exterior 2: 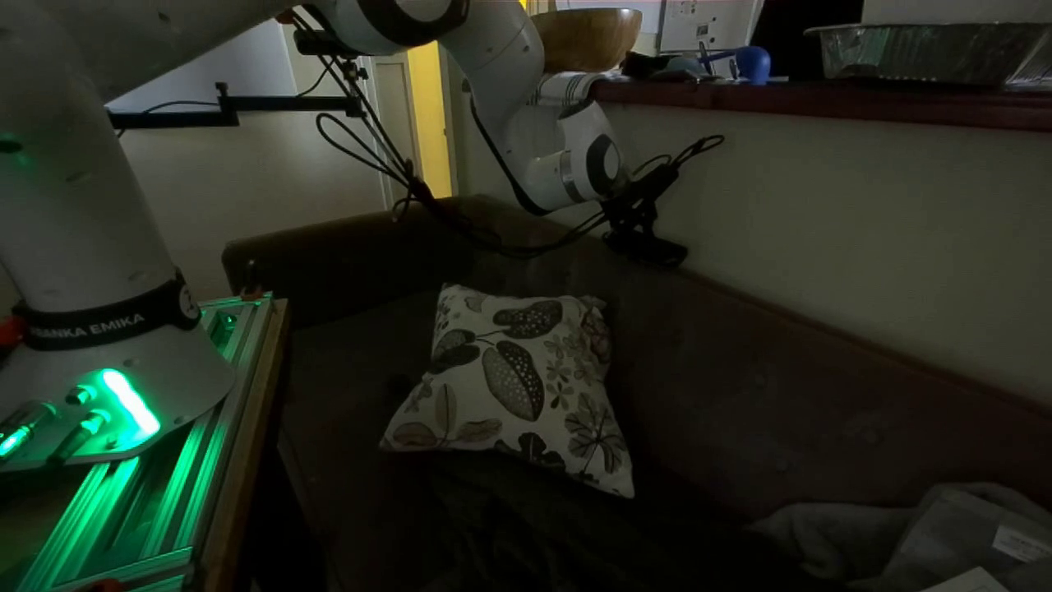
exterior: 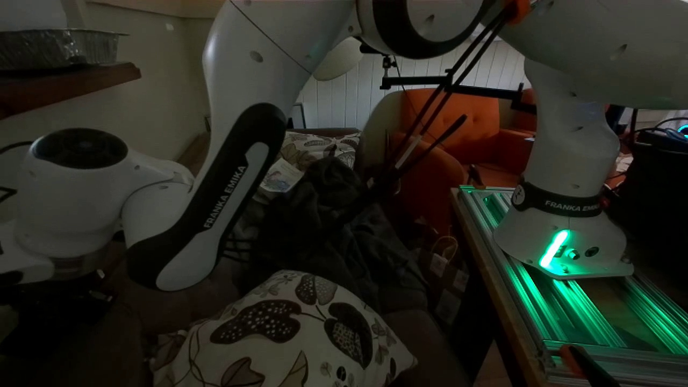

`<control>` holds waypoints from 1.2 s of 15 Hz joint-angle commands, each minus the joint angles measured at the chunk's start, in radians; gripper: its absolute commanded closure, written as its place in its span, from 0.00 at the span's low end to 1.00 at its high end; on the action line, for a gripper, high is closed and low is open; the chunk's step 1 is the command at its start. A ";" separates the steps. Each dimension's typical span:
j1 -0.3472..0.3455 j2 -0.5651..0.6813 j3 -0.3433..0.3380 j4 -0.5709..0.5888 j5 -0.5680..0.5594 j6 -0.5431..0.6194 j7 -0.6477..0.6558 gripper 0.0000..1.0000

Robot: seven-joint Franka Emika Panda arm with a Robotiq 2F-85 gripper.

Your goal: Put the remote on the backrest of the chair

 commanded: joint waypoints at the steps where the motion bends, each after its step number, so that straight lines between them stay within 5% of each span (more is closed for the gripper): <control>1: -0.032 0.046 0.048 0.060 -0.010 0.013 -0.028 0.64; 3: -0.043 0.048 0.065 0.062 -0.010 0.009 -0.047 0.64; 4: -0.052 0.048 0.078 0.061 -0.008 0.008 -0.061 0.28; 5: -0.054 0.045 0.080 0.060 -0.008 0.008 -0.064 0.14; 7: -0.063 0.034 0.093 0.052 -0.007 0.001 -0.080 0.05; 18: -0.077 -0.103 0.105 -0.126 0.004 -0.041 -0.063 0.00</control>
